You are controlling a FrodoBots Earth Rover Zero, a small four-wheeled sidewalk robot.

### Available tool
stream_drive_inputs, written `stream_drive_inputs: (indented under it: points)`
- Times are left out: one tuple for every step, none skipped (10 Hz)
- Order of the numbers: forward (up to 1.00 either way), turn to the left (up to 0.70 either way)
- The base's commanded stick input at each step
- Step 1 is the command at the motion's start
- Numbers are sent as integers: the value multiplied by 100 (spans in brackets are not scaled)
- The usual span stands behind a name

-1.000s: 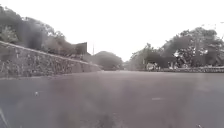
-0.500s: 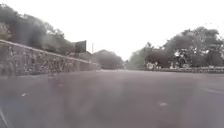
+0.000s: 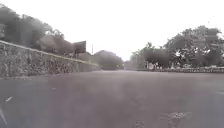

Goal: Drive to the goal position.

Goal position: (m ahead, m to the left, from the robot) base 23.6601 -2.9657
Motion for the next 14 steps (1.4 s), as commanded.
stream_drive_inputs:
  points:
    - [70,13]
    - [70,10]
    - [70,4]
    - [70,0]
    - [70,0]
    - [70,0]
    - [70,0]
    - [70,0]
    - [70,0]
    - [70,0]
    - [70,2]
    - [70,7]
    - [70,14]
    - [70,14]
